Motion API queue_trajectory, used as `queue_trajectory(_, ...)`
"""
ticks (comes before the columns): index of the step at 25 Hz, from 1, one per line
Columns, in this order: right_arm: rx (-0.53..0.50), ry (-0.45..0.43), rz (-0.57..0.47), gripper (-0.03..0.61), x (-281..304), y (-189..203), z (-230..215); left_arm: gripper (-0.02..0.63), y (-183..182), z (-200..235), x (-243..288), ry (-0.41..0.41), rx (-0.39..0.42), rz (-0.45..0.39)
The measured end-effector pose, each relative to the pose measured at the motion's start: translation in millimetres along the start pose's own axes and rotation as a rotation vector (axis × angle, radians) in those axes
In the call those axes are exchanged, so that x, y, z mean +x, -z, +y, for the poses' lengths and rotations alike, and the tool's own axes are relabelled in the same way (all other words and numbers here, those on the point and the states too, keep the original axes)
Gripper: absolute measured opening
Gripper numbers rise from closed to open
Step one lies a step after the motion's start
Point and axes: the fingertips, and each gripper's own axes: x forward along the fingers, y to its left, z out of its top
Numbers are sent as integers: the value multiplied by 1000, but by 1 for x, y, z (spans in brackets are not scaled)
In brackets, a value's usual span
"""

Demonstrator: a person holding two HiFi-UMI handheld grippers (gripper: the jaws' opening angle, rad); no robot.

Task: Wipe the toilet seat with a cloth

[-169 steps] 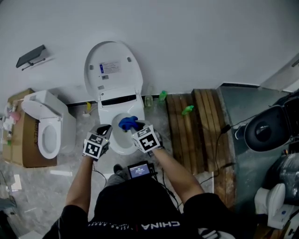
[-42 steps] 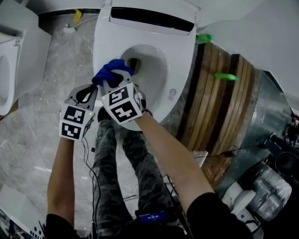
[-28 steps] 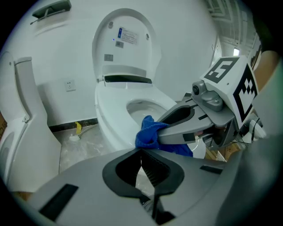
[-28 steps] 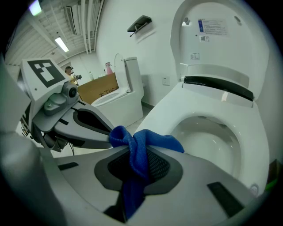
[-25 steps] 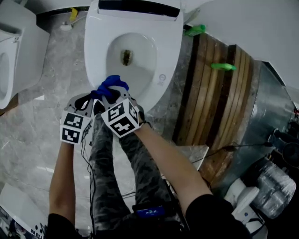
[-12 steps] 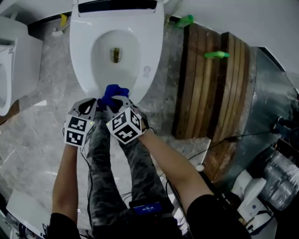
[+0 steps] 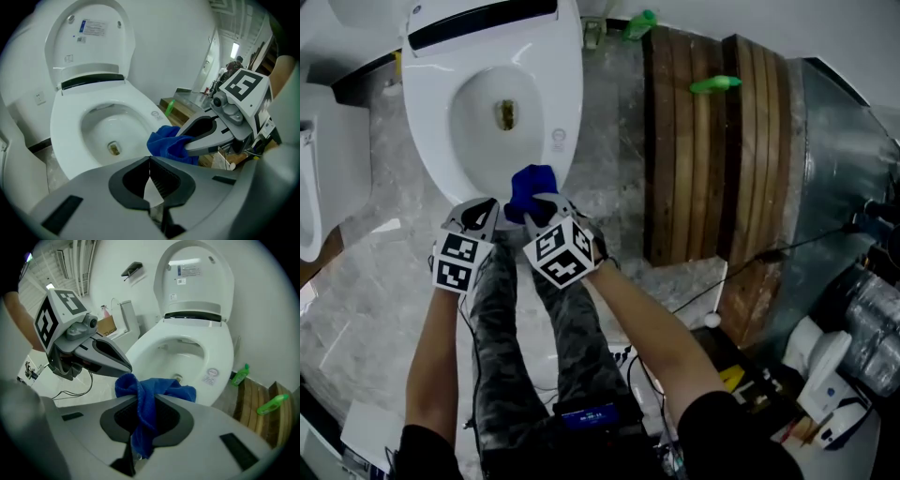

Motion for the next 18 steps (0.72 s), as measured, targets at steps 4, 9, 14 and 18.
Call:
queue_trajectory(4,54,35,-5,61,-11,11,-22,12,-14,-16,13,29,32,10)
queue_trajectory(9,93,71,-19,61,-14,8,-50,12,-35,-24,31,55,65,18)
queue_trajectory(14,124,103,-47,61,-12,-7,-78,11,-59,-22,45,69,94,18)
queue_trajectory(18,143,126,-66,61,-8,-22,-101,12,-80,-12,57,74,110,10)
